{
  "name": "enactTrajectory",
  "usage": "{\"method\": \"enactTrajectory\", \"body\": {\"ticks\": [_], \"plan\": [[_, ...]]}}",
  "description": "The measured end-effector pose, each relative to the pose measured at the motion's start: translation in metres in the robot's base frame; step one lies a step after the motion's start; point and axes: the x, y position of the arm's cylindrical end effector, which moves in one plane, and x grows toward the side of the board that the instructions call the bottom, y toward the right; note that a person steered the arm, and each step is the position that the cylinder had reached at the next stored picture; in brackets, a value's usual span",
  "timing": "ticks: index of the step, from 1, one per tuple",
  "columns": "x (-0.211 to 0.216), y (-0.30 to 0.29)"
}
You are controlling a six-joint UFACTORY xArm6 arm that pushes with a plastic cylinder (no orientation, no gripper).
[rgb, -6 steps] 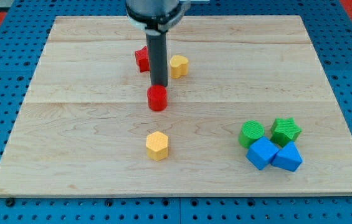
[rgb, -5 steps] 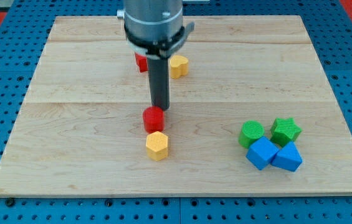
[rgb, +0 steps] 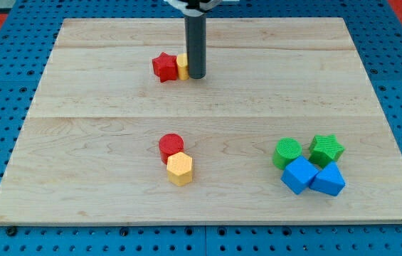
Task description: Move yellow heart to the top of red star
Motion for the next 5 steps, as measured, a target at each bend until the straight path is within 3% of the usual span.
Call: {"method": "enactTrajectory", "body": {"ticks": [1,2,4,5], "plan": [[-0.010,-0.016],[-0.011,-0.070],[-0.050,-0.106],[-0.035,-0.145]]}}
